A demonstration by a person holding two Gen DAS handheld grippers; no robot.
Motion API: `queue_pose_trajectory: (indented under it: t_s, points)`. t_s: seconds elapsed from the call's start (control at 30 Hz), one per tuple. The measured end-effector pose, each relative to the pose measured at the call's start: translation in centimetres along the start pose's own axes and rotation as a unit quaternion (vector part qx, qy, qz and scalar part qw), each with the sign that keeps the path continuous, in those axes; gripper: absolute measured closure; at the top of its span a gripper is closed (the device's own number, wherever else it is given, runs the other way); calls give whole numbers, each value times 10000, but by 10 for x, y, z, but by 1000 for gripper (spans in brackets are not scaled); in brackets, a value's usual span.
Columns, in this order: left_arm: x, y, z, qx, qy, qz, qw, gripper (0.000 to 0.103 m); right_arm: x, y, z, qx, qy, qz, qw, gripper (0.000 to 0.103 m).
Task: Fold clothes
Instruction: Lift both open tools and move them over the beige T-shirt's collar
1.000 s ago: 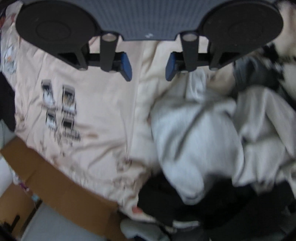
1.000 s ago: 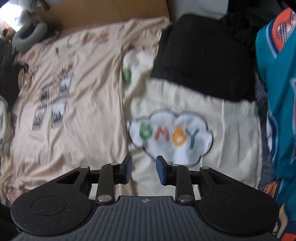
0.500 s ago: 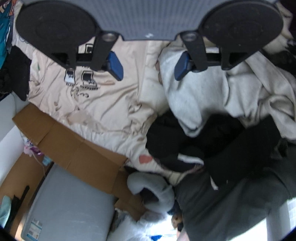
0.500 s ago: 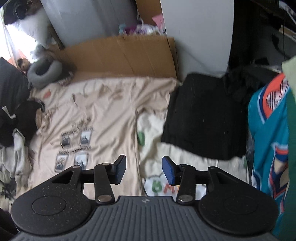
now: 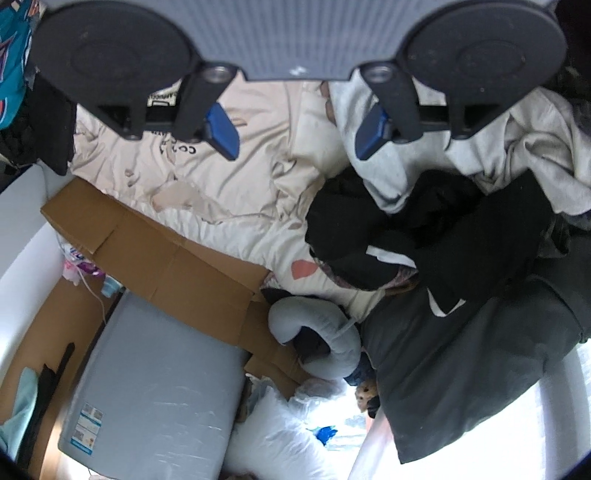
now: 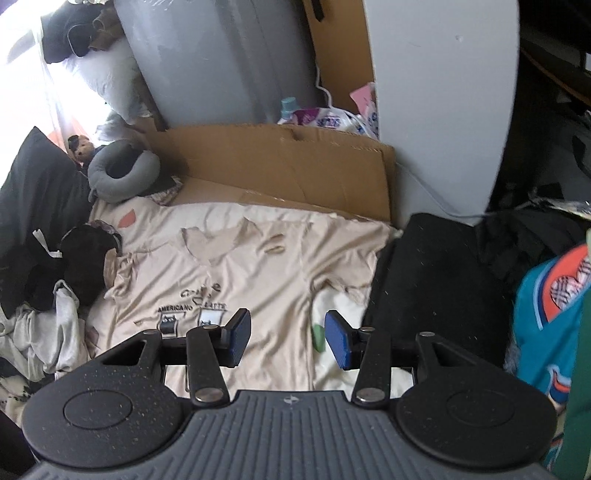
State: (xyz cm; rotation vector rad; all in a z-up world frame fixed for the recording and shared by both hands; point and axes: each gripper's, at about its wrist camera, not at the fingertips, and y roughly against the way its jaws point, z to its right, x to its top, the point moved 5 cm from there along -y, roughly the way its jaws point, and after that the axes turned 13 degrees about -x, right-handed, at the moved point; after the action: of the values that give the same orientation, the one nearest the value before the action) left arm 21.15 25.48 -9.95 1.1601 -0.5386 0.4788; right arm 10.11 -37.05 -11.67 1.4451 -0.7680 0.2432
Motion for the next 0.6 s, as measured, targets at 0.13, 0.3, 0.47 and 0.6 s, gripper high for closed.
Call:
queue_pose_trajectory:
  t_s: [0.13,0.3,0.47,0.6]
  points:
    - [8,-18,-6,-42,13,-7,10000,31,14,-15,-19,69,89,-9,9999,51]
    - [13,-51,-14,-101,84,-25,9999,31,28,-47,-49,214,330,-97,9992,51]
    - [15,-98,-20,-254,143,-17,9996,31,40,-96,-88,434,635,-265,9967,51]
    - [14,-142,-28,-397,290,94,9987,31,47,-143,-120,659,853,-349,9936,51]
